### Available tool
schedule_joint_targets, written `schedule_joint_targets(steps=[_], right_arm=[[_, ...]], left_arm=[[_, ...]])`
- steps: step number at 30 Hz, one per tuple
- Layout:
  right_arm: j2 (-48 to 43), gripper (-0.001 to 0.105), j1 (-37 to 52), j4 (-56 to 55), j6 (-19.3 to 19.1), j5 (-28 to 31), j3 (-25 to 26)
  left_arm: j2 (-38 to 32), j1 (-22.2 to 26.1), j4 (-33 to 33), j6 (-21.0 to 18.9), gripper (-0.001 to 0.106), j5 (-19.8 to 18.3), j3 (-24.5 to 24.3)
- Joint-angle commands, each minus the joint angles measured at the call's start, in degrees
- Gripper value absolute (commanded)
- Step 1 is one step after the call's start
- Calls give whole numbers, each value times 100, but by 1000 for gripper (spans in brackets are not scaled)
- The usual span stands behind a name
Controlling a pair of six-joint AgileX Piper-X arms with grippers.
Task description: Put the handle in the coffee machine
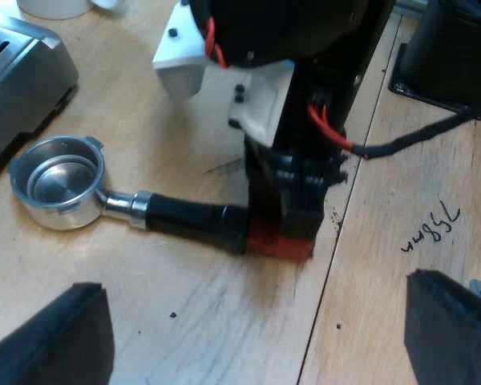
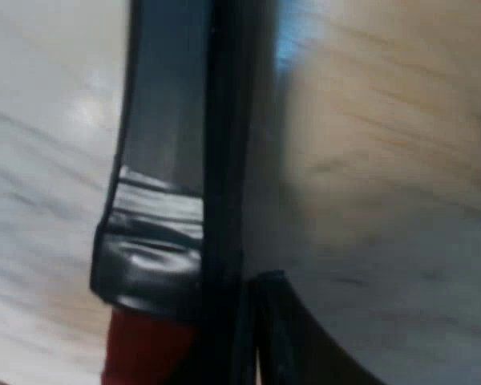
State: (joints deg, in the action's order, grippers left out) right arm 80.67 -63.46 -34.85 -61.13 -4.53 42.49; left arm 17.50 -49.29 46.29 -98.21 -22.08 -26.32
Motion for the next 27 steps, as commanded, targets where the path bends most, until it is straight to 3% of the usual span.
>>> schedule_joint_targets(steps=[1,6,14,20,27], right_arm=[[360,0,-85,481,102,-216,116],[584,0,-84,642,170,-287,294],[1092,0,-84,2260,881,-338,604],[1224,0,-84,3192,1240,-338,604],[1245,0,-84,3602,1279,-172,604]], left_arm=[[2,-21,15,-8,76,77,-140],[2,-21,25,-8,76,77,-337],[2,-21,823,-8,76,82,-675],[-9,-21,965,-8,76,82,-690],[-9,-21,963,-8,76,82,-690]])
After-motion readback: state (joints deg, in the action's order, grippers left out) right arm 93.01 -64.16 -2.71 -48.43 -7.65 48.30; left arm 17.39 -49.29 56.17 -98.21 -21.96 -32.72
